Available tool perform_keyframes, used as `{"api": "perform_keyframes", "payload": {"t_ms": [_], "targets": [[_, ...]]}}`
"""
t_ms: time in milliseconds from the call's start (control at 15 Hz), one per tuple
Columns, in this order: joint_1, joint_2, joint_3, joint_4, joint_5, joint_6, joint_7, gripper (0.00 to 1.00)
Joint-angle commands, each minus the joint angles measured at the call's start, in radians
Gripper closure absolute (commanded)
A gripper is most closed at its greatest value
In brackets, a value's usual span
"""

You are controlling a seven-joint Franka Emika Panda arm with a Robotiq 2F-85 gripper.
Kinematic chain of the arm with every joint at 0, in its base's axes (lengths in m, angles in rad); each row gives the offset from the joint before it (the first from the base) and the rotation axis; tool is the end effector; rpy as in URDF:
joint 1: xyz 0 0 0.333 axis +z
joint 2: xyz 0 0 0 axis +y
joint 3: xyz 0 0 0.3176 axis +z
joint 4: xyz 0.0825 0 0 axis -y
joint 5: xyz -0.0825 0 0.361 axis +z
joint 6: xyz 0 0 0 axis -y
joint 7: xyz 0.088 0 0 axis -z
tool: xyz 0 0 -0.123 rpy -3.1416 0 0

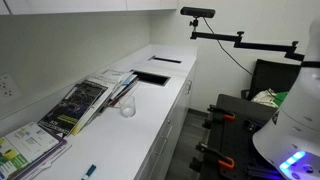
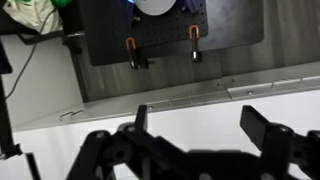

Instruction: Put the green marker in the glass cup

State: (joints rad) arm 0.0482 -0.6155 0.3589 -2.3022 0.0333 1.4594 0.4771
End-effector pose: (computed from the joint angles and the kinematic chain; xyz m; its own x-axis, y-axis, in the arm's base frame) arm 0.2826 0.1489 0.5259 0.9738 -0.1759 -0.1443 -0.1329 -0.9546 0.2664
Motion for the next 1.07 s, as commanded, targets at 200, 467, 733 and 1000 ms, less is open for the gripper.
{"api": "perform_keyframes", "payload": {"t_ms": [200,467,733,1000], "targets": [[0.021,0.005,-0.015,0.002,-0.008,-0.001,0.01,0.0],[0.021,0.005,-0.015,0.002,-0.008,-0.001,0.01,0.0],[0.013,0.004,-0.017,-0.014,0.018,0.049,0.043,0.0],[-0.011,0.079,-0.022,-0.118,0.12,0.398,0.159,0.0]]}}
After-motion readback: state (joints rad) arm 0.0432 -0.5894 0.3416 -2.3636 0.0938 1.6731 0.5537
